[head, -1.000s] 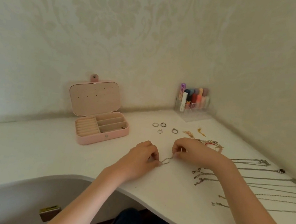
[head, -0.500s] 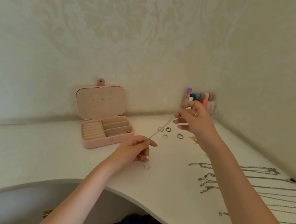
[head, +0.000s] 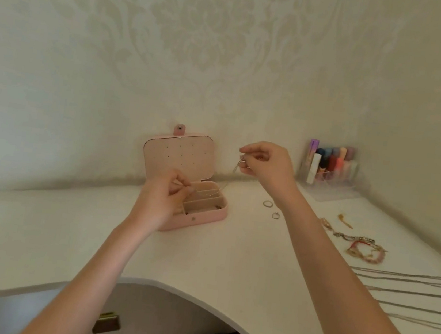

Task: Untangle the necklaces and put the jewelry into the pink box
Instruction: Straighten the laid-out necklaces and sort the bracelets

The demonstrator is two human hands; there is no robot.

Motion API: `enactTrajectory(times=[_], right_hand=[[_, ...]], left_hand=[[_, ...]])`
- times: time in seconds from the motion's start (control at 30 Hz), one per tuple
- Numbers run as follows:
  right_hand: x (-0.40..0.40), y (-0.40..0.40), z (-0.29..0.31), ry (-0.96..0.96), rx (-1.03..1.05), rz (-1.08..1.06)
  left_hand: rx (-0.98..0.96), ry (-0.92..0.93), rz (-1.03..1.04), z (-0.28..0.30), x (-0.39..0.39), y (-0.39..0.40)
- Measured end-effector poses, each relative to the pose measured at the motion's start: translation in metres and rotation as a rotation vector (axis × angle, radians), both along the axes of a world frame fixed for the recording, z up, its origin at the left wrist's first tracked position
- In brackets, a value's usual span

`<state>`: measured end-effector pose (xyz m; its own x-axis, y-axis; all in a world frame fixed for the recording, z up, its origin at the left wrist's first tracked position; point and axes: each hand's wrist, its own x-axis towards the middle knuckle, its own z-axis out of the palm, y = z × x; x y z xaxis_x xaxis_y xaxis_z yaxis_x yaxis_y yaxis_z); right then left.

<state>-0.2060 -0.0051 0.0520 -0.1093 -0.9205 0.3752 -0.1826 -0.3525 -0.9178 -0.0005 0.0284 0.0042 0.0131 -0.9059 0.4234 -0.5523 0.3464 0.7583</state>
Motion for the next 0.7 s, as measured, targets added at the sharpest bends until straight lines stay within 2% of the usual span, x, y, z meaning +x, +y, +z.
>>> enactTrajectory(times=[0.2,0.37,0.57,0.63,0.7], right_hand=[[0.028,-0.008,-0.007,0.117,-0.012,0.108],[0.036,-0.011,-0.014,0.105,0.048,0.198],[0.040,-0.010,-0.014,0.047,0.065,0.313],[0.036,-0.011,-0.014,0.016,0.058,0.300],[0.026,-0.015,-0.021,0.084,0.045,0.220]], left_hand=[[0.062,-0.160,0.029,-0.003,-0.005,-0.019],[0.144,-0.345,0.051,-0.015,-0.004,-0.027],[0.280,-0.144,-0.081,-0.007,-0.013,-0.020],[0.257,-0.130,-0.070,-0.007,-0.014,-0.021],[0.203,-0.080,-0.008,-0.010,-0.011,-0.022]])
